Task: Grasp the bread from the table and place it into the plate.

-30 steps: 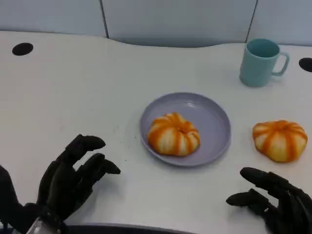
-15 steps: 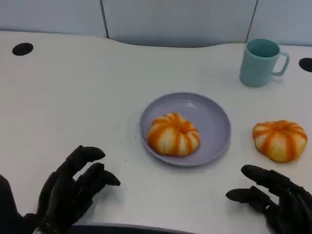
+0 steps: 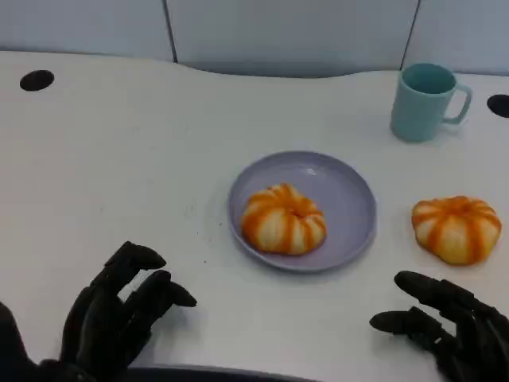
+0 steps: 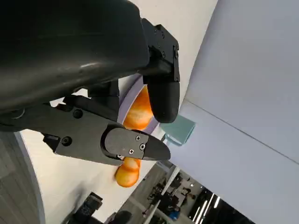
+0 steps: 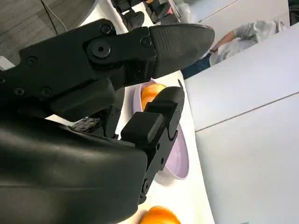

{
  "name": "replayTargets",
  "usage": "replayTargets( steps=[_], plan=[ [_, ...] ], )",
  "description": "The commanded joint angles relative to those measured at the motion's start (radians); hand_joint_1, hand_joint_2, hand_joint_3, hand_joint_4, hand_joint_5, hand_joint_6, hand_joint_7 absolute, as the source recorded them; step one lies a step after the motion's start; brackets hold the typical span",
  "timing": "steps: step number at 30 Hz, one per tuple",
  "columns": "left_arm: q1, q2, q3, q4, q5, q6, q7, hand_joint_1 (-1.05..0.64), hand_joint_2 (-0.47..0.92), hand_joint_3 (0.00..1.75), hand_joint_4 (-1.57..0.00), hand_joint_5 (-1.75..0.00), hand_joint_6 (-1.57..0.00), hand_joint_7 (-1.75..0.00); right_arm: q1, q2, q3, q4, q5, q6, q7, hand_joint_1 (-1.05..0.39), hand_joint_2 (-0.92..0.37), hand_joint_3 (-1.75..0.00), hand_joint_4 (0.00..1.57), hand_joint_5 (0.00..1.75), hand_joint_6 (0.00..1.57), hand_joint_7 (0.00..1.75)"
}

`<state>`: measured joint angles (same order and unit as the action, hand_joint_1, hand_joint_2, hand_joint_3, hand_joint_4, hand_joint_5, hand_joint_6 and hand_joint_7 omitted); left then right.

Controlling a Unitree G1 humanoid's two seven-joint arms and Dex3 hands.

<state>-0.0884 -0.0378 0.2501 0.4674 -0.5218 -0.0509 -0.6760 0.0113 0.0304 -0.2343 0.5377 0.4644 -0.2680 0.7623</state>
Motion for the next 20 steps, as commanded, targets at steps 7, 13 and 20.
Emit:
replayTargets(
  steps=[7,13,20],
  plan=[
    [-0.01,0.005,0.017,0.016,0.0,-0.012,0.018,-0.35,0.92,0.11,-0.4,-1.75,-0.23,-1.75,-0.009,-0.029,-0.014,0.039,0.002,-0.017,0.01,-0.76,-0.92,-0.31,0.67,0.85,0.91,0.06],
    [-0.012,0.001,0.016,0.012,0.002,-0.011,0.03,-0.34,0.92,0.11,-0.38,-1.75,-0.22,-1.75,-0.026,-0.036,-0.021,0.07,0.012,-0.024,0.035,-0.74,-0.92,-0.32,0.64,0.85,0.9,0.04],
    [-0.023,0.002,0.018,0.035,0.01,-0.044,0.023,-0.34,0.92,0.14,-0.39,-1.75,-0.22,-1.75,-0.039,-0.033,-0.027,0.103,0.008,-0.054,0.046,-0.74,-0.92,-0.33,0.62,0.84,0.88,0.03]
  ],
)
